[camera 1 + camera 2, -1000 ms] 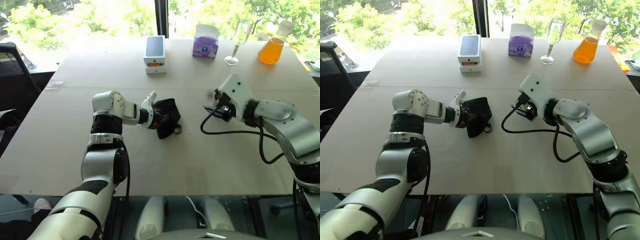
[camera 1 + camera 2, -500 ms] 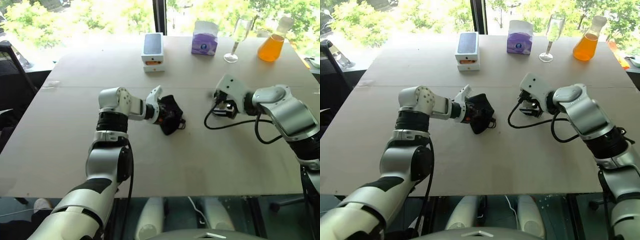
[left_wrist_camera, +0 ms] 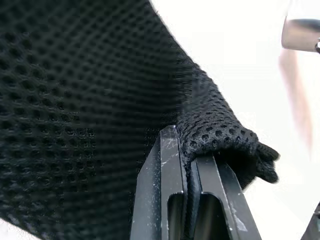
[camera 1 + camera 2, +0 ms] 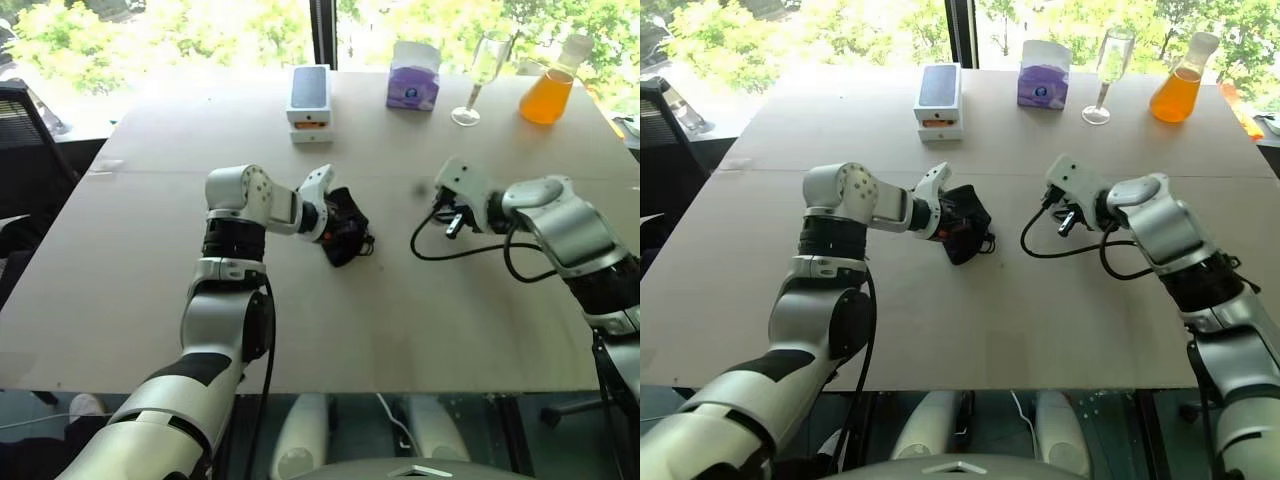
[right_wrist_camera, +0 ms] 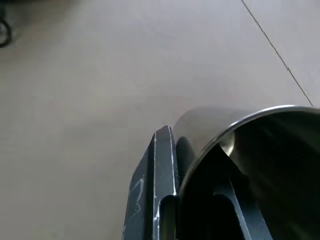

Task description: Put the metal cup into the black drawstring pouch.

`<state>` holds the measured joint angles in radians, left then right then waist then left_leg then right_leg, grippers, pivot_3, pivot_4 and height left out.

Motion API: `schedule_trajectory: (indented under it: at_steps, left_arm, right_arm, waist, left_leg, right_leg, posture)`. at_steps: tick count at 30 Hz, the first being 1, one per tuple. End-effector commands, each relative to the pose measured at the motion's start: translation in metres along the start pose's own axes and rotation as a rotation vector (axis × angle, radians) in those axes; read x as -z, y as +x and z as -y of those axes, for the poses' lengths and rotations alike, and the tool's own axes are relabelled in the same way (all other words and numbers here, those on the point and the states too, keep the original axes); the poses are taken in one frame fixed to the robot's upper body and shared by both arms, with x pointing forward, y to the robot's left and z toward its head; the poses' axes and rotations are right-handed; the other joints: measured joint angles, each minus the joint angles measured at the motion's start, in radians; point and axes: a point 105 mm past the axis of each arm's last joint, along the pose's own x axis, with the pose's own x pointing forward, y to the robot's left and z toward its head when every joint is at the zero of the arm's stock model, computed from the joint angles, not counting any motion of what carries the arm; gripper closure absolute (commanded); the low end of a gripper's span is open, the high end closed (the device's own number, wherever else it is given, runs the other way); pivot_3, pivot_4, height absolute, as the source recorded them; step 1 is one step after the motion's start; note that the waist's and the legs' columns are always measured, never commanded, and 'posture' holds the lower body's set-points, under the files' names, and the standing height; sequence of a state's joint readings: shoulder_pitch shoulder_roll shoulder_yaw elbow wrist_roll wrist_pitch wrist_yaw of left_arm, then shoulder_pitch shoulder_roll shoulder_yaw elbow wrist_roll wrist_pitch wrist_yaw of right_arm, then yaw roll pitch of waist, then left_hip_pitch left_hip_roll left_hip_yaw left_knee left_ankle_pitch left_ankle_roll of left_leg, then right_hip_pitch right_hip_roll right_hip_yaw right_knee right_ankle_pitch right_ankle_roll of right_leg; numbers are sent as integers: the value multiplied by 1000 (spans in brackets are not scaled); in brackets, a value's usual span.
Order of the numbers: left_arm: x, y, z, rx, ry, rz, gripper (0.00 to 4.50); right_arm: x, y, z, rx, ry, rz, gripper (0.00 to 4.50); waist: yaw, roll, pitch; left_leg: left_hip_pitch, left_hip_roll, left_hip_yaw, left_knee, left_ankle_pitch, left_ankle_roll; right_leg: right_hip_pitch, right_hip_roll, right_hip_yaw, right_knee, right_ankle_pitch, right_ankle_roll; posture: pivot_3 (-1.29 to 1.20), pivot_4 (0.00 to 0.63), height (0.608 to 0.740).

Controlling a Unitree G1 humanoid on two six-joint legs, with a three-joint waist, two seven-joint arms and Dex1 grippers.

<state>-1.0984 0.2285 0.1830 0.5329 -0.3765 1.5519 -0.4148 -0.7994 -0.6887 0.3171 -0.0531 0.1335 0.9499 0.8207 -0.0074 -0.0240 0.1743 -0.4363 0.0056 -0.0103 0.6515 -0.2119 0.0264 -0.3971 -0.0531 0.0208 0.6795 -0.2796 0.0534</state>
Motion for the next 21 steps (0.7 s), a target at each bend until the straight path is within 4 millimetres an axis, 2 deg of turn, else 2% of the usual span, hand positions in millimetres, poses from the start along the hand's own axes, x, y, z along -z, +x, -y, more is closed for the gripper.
schedule_trajectory:
  at_steps: [1,5,7,10,16,21]
  left_arm:
    - [-7,-5,13,57,-9,-7,4500]
    - [-10,-2,16,80,-25,-31,4500]
    - [-12,0,18,89,-31,-36,4500]
    - [-15,1,22,96,-24,-45,4500]
    - [-17,2,27,96,9,-64,4500]
    - [-19,-3,30,111,27,-66,4500]
  right_arm:
    - [-20,-27,-14,-36,100,167,4456]
    - [-33,-35,-75,-194,283,414,4456]
    - [-42,-32,-93,-225,365,504,4456]
    - [-48,-19,-111,-239,438,543,4456]
    - [-64,5,-115,-263,584,631,4456]
    - [-44,29,-113,-218,619,551,4456]
  waist:
    - [-1,0,0]
    - [-6,0,0]
    - [-10,0,0]
    - [-9,0,0]
    - [-7,0,0]
    - [-8,0,0]
  left_leg:
    - [0,0,0,0,0,0]
    - [0,1,-1,-1,0,0]
    - [0,1,-1,-1,0,0]
    - [1,0,2,0,0,0]
    - [3,-1,1,0,-1,1]
    - [3,-1,1,0,0,0]
  right_leg:
    - [0,0,0,0,0,0]
    - [0,1,0,0,0,0]
    - [-1,1,1,1,0,0]
    - [-3,1,3,4,0,0]
    - [-1,1,3,7,0,0]
    - [-1,1,2,7,0,0]
  posture:
    - [0,150,740]
    - [0,150,740]
    - [0,150,740]
    - [0,150,740]
    - [0,150,740]
    - [0,150,740]
